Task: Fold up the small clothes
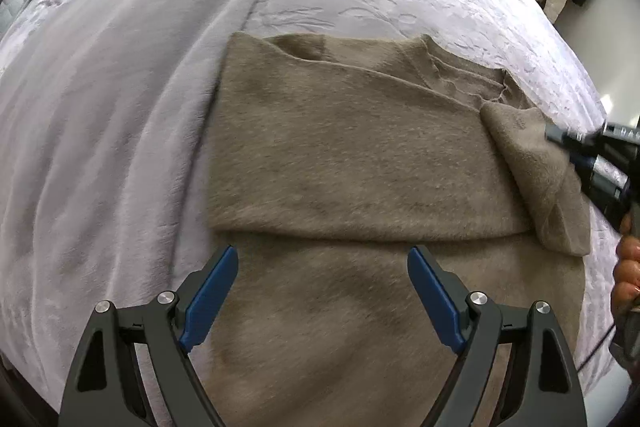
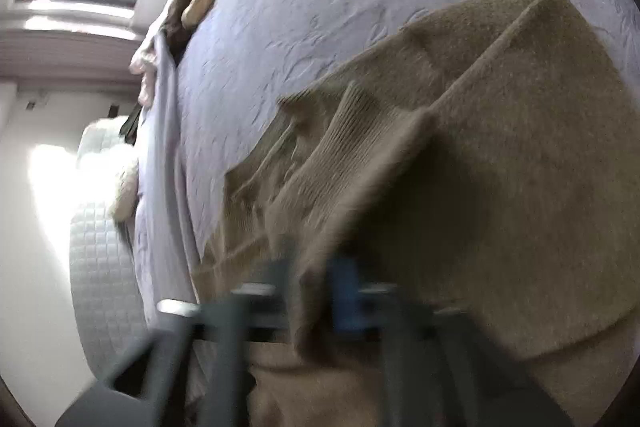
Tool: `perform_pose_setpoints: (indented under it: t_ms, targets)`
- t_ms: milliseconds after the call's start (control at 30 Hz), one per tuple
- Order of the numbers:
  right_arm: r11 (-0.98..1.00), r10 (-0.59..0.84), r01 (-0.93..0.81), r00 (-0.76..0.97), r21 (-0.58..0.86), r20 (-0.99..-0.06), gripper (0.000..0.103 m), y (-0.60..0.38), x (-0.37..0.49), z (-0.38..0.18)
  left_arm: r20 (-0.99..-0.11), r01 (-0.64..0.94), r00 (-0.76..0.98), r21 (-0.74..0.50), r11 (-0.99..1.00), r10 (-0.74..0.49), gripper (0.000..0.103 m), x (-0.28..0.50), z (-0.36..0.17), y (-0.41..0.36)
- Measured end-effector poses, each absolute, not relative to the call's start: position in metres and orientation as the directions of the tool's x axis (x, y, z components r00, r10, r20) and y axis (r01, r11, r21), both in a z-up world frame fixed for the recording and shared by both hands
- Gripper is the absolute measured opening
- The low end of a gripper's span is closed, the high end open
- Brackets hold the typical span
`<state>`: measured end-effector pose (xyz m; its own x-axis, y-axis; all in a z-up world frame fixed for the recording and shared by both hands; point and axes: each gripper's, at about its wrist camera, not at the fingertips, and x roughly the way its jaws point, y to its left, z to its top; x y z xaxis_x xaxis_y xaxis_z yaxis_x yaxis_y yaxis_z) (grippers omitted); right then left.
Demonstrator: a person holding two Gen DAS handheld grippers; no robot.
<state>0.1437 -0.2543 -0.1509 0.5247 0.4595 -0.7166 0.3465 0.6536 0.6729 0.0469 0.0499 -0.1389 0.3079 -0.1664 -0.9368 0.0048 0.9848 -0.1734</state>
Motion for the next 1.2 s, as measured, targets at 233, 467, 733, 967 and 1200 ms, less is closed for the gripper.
perform_pose_setpoints:
  t_ms: [233,467,733,967,1200]
  targets:
    - [0.903,0.43,-0.207,0.415,0.377,-0.802,0.006,-0.12,0.161,-0.109,-0.94,-0.028,0.304,-0.17,0.985,-0.154,0.087,0.036,-0.143,0.083]
    - [0.879,0.291,-0.451,0.253,0.154,-0.923,0.017,-0.034,0.139,-0.153,-0.93,-0.056,0.299,-0.24,0.969,-0.213,0.087,0.037,-0.145,0.099]
    - [0.919,0.377,-0.228,0.27,0.322,-0.886,0.047,-0.096,0.108,-0.14,-0.864,-0.027,0.267,-0.449,0.893,-0.426,0.087,0.079,-0.146,0.075]
    - [0.811,0.452,0.209,0.368,0.546,-0.813,0.047,-0.229,0.056,-0.151,-0.818,-0.085,0.228,-0.558,0.826,-0.529,0.087,0.107,-0.166,0.056]
    - [0.445,0.452,0.537,0.555,0.716,-0.698,0.047,-0.324,0.014,-0.193,-0.807,-0.168,0.189,-0.587,0.792,-0.559,0.007,0.122,-0.185,0.055]
